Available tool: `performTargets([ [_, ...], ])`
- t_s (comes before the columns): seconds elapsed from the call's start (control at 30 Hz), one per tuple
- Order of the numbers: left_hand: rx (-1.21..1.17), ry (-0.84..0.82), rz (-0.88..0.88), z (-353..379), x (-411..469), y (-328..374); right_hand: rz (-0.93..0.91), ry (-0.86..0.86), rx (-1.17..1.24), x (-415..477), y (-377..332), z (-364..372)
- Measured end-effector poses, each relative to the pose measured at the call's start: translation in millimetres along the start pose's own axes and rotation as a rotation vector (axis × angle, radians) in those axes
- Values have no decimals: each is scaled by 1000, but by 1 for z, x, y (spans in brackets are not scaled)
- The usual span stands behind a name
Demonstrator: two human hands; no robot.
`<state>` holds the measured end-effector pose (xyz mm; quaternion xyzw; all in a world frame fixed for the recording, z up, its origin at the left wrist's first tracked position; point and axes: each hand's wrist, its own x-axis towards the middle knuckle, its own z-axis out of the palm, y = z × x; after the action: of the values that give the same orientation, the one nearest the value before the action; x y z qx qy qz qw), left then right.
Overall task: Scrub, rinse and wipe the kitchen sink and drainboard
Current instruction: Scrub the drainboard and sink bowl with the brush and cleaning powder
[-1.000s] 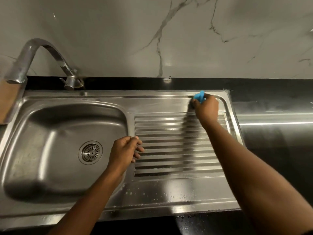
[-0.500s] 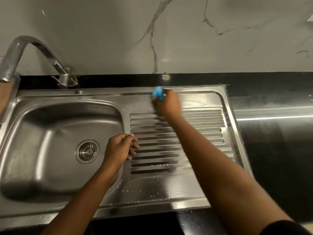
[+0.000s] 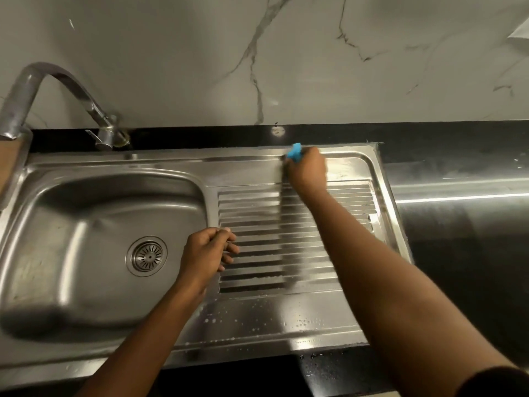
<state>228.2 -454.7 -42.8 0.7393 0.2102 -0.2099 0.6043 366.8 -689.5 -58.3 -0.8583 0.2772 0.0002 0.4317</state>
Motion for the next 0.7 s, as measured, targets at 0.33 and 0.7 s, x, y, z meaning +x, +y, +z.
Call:
performTargets([
  [0.33,-3,20,-8,11,-6,0,-116,-259,-73,-28,-40,51],
  [0.7,26,-18,24,27,-5,-3,93,153,-192,53,80,-130],
])
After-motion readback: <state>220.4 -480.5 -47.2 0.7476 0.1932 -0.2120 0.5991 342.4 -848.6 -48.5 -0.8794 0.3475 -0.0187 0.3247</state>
